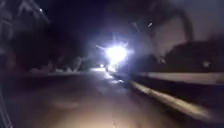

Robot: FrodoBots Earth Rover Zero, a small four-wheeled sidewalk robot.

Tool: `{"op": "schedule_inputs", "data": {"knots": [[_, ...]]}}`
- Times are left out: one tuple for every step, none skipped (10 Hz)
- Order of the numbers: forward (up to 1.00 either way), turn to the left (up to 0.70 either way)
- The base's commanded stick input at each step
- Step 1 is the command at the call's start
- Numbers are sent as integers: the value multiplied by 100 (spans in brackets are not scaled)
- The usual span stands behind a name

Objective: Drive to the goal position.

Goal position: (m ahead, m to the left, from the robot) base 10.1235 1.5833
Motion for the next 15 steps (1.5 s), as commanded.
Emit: {"op": "schedule_inputs", "data": {"knots": [[70,0],[70,0],[70,0],[70,0],[70,0],[70,0],[70,0],[70,0],[70,0],[70,0],[70,0],[70,0],[70,0],[70,0],[70,0]]}}
